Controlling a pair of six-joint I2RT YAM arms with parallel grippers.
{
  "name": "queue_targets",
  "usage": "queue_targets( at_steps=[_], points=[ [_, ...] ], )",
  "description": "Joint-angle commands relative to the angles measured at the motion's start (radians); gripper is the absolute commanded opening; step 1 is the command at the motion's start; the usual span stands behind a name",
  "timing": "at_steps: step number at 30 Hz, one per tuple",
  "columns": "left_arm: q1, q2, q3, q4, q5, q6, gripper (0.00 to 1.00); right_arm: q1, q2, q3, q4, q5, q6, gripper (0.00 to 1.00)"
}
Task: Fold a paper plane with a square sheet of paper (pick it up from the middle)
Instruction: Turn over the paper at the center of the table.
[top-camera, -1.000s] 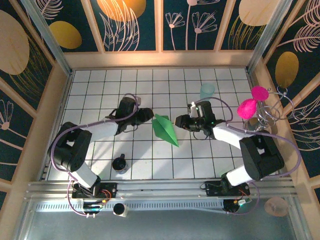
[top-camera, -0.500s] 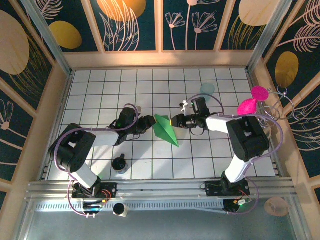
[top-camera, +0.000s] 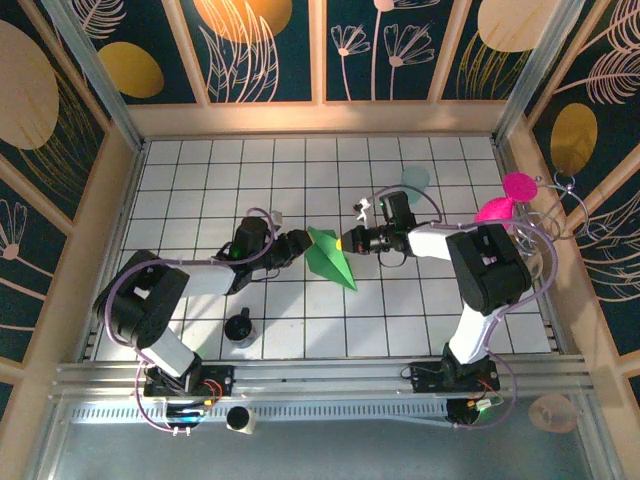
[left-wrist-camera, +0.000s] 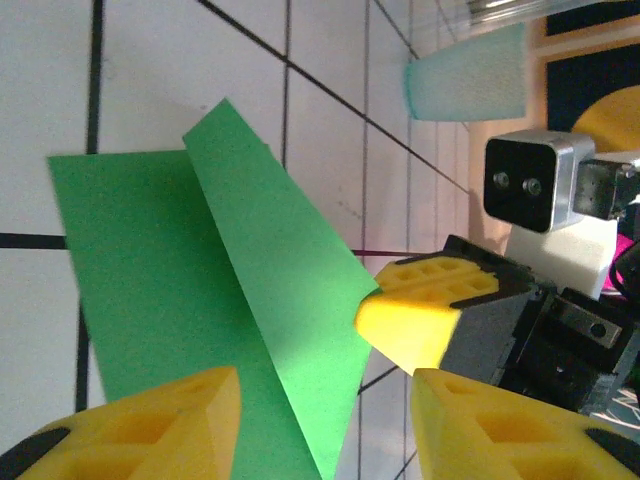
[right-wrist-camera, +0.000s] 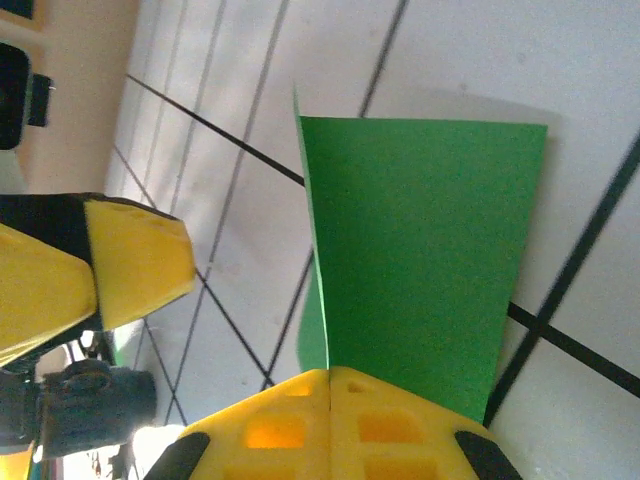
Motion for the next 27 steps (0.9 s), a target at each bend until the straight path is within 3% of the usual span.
queue_targets(
  at_steps=[1,7,15,20,27],
  points=[
    [-0.007,-0.061,-0.019,0.116,0.026,-0.01,0.51,-0.023,-0.114,-0.009,0.14,-0.078,0.094,0.0],
    [-0.014,-0.114,-0.044,0.268,0.052,-0.035,0.56,-0.047,-0.209,-0.074,0.425,-0.135,0.35,0.0],
    [-0.031,-0.08,-0.049,0.542,0.105,-0.112,0.6,-0.049,-0.185,-0.133,0.868,-0.184,0.733,0.0],
    [-0.043,-0.05,-0.011,0.504,0.11,-0.089,0.6,-0.049,-0.146,-0.148,1.04,-0.199,0.878,0.0],
    [-0.059,-0.035,0.048,0.454,0.135,-0.036,0.52,-0.044,-0.121,-0.152,1.062,-0.193,0.921,0.0]
  ],
)
